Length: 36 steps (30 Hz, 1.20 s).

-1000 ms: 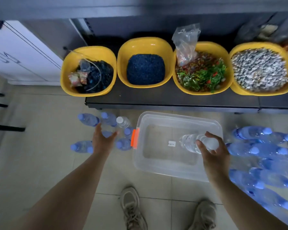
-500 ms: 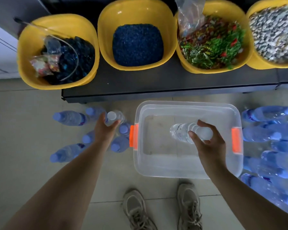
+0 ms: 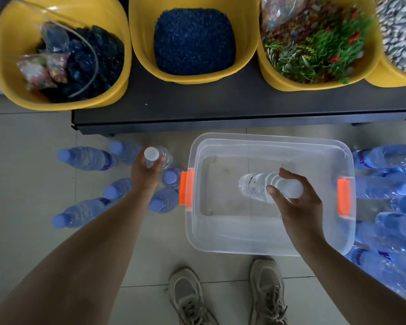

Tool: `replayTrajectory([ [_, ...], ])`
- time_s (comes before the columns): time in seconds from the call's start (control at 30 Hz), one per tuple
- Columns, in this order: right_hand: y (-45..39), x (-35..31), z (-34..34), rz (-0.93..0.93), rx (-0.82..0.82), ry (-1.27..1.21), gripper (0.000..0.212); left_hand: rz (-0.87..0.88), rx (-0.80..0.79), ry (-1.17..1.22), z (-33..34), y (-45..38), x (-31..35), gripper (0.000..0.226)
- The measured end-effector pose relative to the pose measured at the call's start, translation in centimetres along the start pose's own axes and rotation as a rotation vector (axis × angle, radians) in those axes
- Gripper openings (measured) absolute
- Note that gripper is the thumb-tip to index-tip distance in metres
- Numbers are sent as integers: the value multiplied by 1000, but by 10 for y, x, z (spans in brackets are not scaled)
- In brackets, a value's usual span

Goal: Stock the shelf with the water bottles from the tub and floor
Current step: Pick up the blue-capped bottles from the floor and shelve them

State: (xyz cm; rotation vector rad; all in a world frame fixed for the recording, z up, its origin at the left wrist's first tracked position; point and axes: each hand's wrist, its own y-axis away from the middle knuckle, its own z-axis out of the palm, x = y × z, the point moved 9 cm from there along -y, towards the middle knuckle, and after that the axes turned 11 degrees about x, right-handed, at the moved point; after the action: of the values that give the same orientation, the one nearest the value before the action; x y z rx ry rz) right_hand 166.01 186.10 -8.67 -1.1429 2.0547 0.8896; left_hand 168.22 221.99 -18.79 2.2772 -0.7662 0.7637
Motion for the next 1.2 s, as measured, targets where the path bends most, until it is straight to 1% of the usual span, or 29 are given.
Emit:
replayTrajectory([
  [0.07,1,-4,-2,-9,6,-13,35,3,-18,10,-2,2,4,44],
  [0.2,6,-15,-11,-32,2,-44,33,16,86,-15,-25,14,14,45],
  [0.3,12,-28,-25,-22,19,-68,34,25,96,33,-45,21,29,41],
  [0.43,24,-56,-50,-31,32,-90,36,25,110,135,-79,45,64,32],
  [0.57,36,-102,-83,-47,-2,-77,36,56,114,192,-124,79,119,25],
  [0.77,39,-203,-141,-126,-81,-95,29,144,134,288,-207,128,217,14],
  [0.9,45,-280,-186,-220,-137,-135,33,233,137,366,-266,176,289,20],
  [0.97,50,-324,-212,-283,-169,-155,33,278,133,373,-296,204,329,24],
  [1.07,61,-396,-254,-402,-216,-138,23,337,139,359,-342,238,388,13],
  [1.1,65,-420,-267,-448,-230,-120,20,357,136,353,-357,248,406,13],
  [1.13,71,-443,-281,-491,-240,-99,19,379,127,345,-371,259,426,14],
  [1.2,83,-488,-308,-557,-246,-79,21,414,121,334,-398,278,462,8],
])
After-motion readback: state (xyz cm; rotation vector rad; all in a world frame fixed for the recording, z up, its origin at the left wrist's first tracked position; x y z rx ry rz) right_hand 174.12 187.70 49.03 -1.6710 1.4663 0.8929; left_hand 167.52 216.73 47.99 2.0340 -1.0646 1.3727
